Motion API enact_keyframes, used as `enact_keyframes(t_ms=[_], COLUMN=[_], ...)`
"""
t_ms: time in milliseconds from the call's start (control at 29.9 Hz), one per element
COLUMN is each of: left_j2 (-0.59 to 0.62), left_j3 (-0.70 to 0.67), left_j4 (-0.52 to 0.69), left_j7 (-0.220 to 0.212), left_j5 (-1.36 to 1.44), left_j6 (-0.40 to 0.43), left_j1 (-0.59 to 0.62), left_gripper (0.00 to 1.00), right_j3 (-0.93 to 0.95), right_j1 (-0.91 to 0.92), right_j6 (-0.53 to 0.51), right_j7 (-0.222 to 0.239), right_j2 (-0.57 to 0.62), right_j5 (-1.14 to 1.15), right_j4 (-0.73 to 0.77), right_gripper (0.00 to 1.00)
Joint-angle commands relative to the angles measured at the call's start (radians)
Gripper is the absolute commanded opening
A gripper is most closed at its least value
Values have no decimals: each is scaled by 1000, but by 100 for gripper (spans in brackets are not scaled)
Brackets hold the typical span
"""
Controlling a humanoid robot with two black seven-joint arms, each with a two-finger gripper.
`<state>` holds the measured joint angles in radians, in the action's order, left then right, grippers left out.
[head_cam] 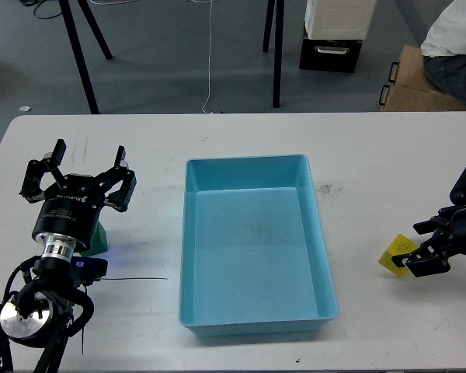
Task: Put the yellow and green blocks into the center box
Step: 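Move the right gripper down to the yellow cube and grasp it, then lift the yellow cube with the right gripper and lower it into the tray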
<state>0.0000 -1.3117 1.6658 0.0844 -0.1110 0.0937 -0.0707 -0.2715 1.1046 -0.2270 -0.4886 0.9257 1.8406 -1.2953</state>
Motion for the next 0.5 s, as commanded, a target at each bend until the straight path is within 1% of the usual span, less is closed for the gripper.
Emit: enact_keyframes(t_ms=[0, 167, 468], left_j2=[0, 0, 0], left_j3=[0, -3, -8], left_j4=[0, 0, 0], left_j7=[0, 0, 0], left_j5=[1, 1, -1], left_j6=[0, 1, 1], left_j1=[0, -1, 0], left_gripper=[100, 100, 100], right_j3=[-20, -21, -26], right_j1=[-2, -3, -8], right_j6=[0, 0, 0], right_j7=[0, 0, 0], right_j2=[-18, -45, -99], right_j5=[0, 0, 2], right_j4=[25, 40, 57], right_gripper=[98, 98, 95])
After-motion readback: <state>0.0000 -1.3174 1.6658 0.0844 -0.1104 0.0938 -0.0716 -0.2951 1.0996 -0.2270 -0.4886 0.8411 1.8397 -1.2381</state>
